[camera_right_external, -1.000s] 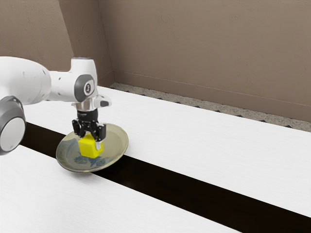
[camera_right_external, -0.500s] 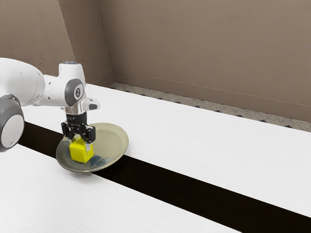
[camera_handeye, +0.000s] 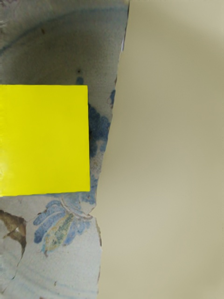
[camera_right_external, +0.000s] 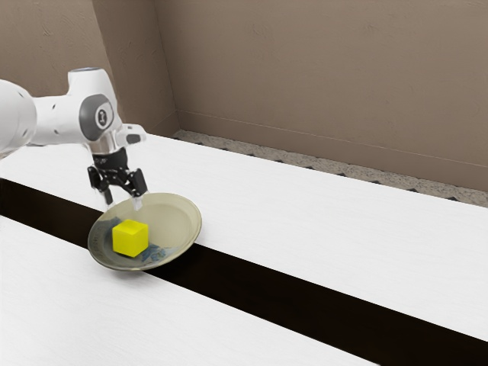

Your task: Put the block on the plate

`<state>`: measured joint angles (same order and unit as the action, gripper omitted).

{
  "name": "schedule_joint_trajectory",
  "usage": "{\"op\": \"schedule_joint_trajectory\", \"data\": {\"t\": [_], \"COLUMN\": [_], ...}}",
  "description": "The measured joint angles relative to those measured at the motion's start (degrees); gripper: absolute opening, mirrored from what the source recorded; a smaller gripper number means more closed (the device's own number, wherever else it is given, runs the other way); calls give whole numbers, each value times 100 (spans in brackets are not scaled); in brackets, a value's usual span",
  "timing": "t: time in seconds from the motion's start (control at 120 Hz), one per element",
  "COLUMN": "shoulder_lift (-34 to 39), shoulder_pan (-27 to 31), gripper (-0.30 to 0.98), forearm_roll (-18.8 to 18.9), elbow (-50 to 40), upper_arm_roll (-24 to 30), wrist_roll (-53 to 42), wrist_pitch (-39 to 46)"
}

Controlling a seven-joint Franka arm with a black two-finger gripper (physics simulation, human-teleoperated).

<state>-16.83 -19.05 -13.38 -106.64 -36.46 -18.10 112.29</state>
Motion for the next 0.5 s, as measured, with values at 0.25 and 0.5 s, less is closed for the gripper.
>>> {"op": "schedule_joint_trajectory", "data": {"t": [0.25,0.5], "shoulder_lift": [449,321], "shoulder_pan": [-182,-819], "gripper": [68,68], "forearm_roll": [75,187], "elbow": [595,1871], "upper_arm_roll": [40,52], "wrist_roll": [45,362], "wrist_pitch": [-660,-1612]}}
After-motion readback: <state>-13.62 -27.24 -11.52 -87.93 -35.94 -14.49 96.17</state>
